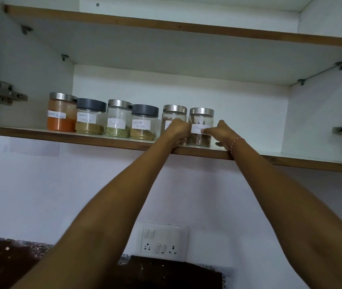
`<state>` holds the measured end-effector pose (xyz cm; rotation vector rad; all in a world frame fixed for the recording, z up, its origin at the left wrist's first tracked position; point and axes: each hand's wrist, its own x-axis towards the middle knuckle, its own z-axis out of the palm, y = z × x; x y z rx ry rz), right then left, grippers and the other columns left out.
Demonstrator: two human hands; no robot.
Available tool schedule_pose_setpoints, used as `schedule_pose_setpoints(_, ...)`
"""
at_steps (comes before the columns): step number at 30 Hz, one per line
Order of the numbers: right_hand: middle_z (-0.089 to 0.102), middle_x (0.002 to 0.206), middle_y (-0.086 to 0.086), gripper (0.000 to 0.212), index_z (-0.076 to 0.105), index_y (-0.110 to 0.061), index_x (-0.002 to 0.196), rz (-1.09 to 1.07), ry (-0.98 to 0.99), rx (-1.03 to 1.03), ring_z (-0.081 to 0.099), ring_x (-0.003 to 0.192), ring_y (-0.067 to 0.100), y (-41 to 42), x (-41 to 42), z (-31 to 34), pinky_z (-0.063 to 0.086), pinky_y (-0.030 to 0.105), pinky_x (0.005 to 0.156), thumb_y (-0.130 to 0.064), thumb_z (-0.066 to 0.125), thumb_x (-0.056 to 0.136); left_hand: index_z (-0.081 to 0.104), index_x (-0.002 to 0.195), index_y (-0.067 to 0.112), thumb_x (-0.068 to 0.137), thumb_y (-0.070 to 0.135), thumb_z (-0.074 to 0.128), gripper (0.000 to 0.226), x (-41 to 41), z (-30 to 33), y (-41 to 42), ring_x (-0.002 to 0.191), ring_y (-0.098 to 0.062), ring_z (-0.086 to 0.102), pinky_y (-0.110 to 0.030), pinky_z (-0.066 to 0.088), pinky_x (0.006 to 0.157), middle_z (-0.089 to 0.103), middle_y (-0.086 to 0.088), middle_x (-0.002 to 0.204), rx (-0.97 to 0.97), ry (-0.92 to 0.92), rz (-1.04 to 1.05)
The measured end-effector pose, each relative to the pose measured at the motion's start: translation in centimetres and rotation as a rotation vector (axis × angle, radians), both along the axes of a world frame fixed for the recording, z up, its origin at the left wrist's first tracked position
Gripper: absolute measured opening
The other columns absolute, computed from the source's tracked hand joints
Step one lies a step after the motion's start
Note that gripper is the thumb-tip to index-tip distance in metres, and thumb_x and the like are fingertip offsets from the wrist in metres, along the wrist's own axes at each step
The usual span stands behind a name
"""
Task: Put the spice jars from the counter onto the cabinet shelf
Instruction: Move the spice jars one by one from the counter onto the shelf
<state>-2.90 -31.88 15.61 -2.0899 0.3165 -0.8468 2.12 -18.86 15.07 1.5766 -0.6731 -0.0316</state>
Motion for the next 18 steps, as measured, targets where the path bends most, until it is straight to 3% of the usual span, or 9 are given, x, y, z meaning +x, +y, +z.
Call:
schedule_pose_setpoints(3,0.039,0.143,0.018,0.066,0.022,-0.006,0.144,-0.171,-0.114,-0.215,0.042,0.128,0.032,-0.2,-2.2,-0.3,0.037,0.03,0.094,-0.016,0.057,0.089,0.058,0.095,-0.001,0.094,0.011,0.039,0.022,0.1,-0.4,-0.1,0.1,-0.034,0.06,-0.041,0.05,0.092,0.062,-0.023,0.109,0.035,-0.173,0.146)
schedule_pose_setpoints(7,0.031,0.15,0.014,0.059,0.028,-0.008,0.144,-0.318,-0.24,-0.599,0.029,0.138,0.028,0.2,-5.6,-3.4,0.027,0.038,0.11,-0.03,0.05,0.094,0.052,0.124,0.004,0.094,0.009,0.039,0.034,-2.3,-1.8,-0.3,0.109,-0.031,0.057,-0.039,0.046,0.091,0.06,-0.018,0.12,0.088,-0.68,0.461)
schedule_pose_setpoints(11,0.027,0.152,0.014,0.054,0.035,-0.009,0.14,-0.521,-0.411,-0.74,0.023,0.142,0.027,1.0,-8.8,-8.6,0.024,0.04,0.113,-0.033,0.047,0.093,0.04,0.137,0.002,0.088,0.005,0.042,0.049,-6.3,-6.2,-1.1,0.133,-0.03,0.039,-0.039,0.027,0.111,0.044,-0.018,0.142,0.048,-1.105,0.476)
schedule_pose_setpoints(14,0.022,0.154,0.014,0.056,0.033,-0.01,0.142,-0.587,-0.332,-0.79,0.019,0.144,0.027,1.2,-11.0,-13.3,0.022,0.041,0.114,-0.034,0.047,0.092,0.033,0.141,0.005,0.09,0.007,0.041,0.052,-9.8,-12.3,-2.1,0.141,-0.028,0.027,-0.041,0.022,0.115,0.032,-0.015,0.15,0.1,-1.134,0.331)
schedule_pose_setpoints(18,0.02,0.154,0.016,0.053,0.035,-0.009,0.141,-0.599,-0.2,-0.81,0.019,0.144,0.029,1.2,-14.5,-19.8,0.025,0.044,0.114,-0.034,0.042,0.095,0.034,0.141,0.003,0.093,0.009,0.037,0.048,-13.6,-19.6,-3.1,0.141,-0.029,0.028,-0.04,0.027,0.113,0.033,-0.016,0.149,0.104,-1.073,0.158)
